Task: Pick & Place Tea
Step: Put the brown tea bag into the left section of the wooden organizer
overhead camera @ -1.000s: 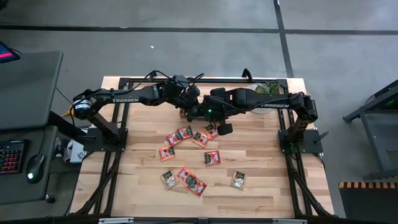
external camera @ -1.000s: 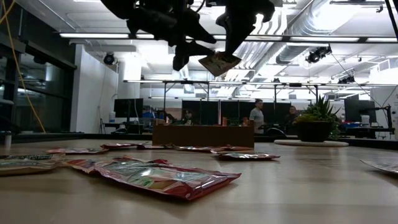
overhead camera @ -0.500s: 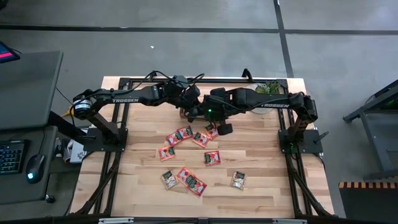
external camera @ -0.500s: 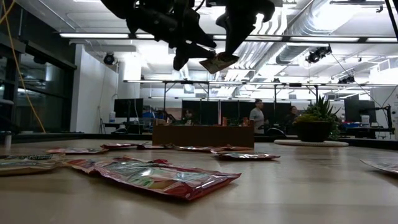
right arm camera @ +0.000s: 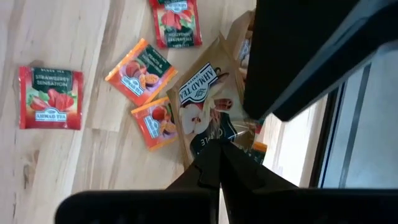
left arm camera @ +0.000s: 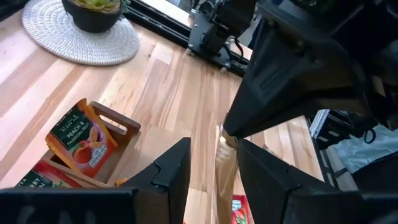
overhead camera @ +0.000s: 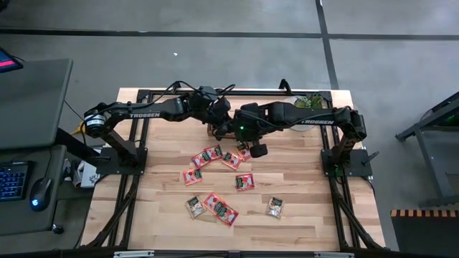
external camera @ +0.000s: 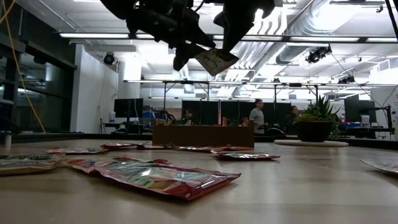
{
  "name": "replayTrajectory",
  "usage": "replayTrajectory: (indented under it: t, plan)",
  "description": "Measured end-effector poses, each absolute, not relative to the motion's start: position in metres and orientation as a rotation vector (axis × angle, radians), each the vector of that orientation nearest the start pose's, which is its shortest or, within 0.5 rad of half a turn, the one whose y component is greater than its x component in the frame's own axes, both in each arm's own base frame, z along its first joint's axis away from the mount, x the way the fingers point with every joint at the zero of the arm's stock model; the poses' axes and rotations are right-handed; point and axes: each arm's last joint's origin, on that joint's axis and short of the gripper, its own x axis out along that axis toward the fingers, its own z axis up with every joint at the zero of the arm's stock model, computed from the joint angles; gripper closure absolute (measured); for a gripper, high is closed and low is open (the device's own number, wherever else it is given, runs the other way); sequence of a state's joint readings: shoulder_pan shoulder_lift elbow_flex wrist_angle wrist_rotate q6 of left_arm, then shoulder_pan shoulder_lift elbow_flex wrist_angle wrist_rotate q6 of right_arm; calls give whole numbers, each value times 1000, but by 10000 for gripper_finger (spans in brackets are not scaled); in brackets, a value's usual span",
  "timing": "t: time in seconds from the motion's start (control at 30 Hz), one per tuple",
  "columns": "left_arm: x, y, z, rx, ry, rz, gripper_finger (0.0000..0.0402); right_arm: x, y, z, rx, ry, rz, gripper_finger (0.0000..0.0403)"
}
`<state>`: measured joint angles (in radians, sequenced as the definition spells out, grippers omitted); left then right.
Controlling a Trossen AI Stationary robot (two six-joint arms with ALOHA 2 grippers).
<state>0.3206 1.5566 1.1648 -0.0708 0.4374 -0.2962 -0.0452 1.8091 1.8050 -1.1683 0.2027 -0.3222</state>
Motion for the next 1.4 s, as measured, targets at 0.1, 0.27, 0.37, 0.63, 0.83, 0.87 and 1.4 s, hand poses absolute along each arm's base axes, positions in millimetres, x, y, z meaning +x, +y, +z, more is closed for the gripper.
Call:
replayTrajectory:
  t: [0.1,0.27,0.37,0.63,0.83,0.87,1.4]
  plan:
    - [336,99,287,-462,445,-49,270,365,-22,331,-383,1187,-23,403]
    - [336,98,288,-464,446,-60,270,367,-24,332,-389,1172,-26,403]
    - [336,98,288,-467,447,-71,270,369,-25,332,-384,1149,-29,403]
    - [338,99,284,-465,450,-51,286,370,-25,333,-381,1139,-29,403]
    - [338,99,285,-465,448,-55,381,369,-25,333,-382,1141,-32,403]
    - [338,99,285,-464,448,-53,390,369,-25,333,-383,1141,-33,403]
    - [337,100,279,-464,485,1,401,364,-29,335,-307,1163,-152,384]
